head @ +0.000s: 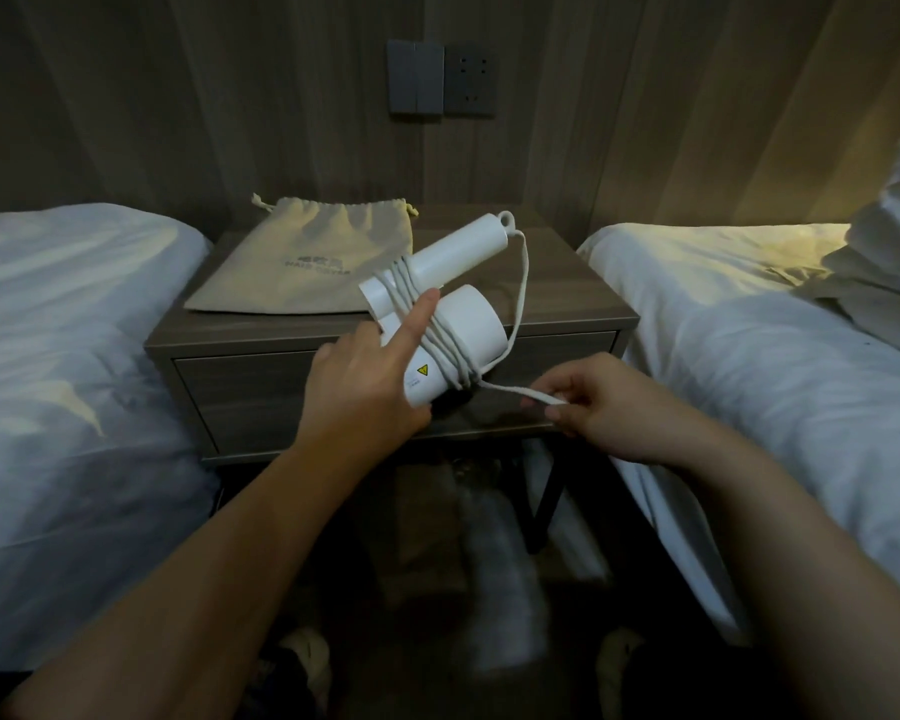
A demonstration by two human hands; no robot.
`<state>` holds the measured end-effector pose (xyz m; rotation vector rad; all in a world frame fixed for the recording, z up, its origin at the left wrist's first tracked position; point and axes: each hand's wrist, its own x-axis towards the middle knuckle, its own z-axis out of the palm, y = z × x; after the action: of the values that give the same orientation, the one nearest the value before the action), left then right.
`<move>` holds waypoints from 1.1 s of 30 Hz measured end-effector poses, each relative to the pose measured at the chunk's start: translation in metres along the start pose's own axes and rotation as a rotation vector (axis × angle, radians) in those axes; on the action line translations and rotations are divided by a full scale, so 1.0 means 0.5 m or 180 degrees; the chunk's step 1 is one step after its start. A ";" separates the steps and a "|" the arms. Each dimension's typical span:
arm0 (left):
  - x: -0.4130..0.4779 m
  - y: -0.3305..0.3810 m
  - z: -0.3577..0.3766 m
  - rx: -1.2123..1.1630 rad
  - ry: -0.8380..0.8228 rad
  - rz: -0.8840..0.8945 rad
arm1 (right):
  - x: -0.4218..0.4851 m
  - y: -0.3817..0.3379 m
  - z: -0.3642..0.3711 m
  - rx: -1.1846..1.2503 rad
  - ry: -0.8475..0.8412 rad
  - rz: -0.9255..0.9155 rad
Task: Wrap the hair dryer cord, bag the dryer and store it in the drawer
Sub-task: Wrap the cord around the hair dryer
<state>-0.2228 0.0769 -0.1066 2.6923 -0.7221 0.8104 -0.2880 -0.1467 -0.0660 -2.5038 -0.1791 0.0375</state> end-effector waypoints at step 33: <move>-0.019 0.048 -0.001 -0.0684 -0.1047 0.0746 | 0.005 0.011 0.026 -0.0315 0.1490 -0.0805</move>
<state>-0.2424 0.0606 -0.1099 2.5999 -1.1444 0.3101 -0.2858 -0.1432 -0.0800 -2.4887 -0.3039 -0.6673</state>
